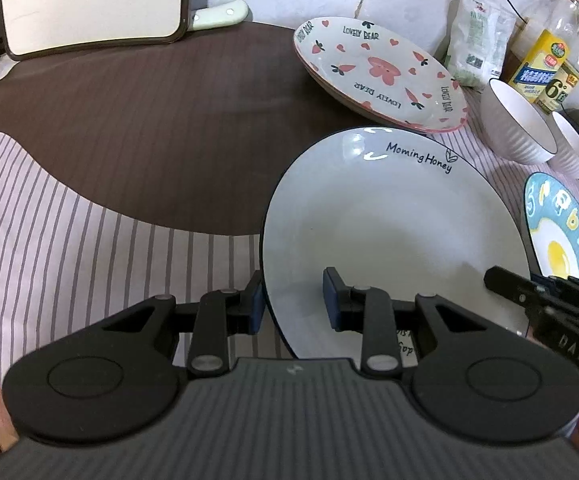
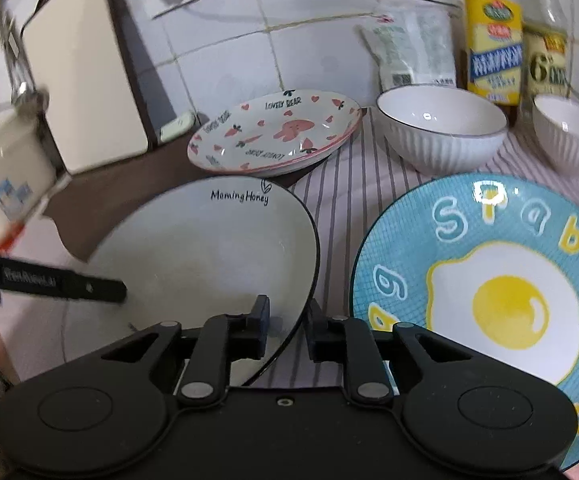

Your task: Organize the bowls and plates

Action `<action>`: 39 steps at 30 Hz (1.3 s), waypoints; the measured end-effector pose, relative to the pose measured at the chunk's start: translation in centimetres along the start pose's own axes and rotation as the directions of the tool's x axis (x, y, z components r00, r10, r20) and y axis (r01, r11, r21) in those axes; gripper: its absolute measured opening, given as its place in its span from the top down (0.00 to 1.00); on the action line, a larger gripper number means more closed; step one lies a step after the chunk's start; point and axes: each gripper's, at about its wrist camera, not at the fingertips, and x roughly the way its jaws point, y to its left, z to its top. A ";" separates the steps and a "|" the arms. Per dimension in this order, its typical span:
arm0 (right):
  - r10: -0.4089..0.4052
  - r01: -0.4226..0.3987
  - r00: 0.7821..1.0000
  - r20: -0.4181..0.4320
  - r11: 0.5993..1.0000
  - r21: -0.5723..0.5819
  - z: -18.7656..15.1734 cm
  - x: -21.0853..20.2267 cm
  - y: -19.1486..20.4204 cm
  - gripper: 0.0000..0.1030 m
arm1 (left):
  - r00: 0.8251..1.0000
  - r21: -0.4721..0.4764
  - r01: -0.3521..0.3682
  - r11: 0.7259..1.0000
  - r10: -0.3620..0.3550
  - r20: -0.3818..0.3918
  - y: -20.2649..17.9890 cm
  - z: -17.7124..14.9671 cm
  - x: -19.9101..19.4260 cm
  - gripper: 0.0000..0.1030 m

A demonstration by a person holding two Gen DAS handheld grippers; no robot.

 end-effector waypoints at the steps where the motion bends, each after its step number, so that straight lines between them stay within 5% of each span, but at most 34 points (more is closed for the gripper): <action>1: -0.012 0.012 1.000 0.000 1.000 -0.021 0.0 0.0 0.2 0.74 | 1.000 -0.009 -0.009 1.000 0.009 -0.001 -0.1 0.0 0.0 0.70; 3: -0.045 0.045 0.999 0.000 0.995 -0.086 0.0 -0.1 0.9 0.70 | 0.999 -0.037 -0.047 0.998 0.047 -0.007 0.0 0.1 0.0 0.57; 14: -0.042 0.049 0.995 0.093 0.996 -0.070 -0.2 -6.3 -0.2 0.63 | 0.995 -0.048 -0.095 0.994 0.095 -0.010 -0.1 -0.5 -3.7 0.54; 27: -0.115 0.143 0.967 0.227 0.983 -0.111 -2.6 -15.8 -3.8 0.56 | 0.997 0.144 0.023 0.989 -0.032 0.065 -8.1 -0.7 -10.4 0.47; 39: -0.176 0.189 0.950 0.259 0.982 -0.025 -5.4 -17.3 -7.9 0.56 | 0.987 0.309 0.120 0.943 -0.147 0.064 -15.6 -0.5 -10.5 0.40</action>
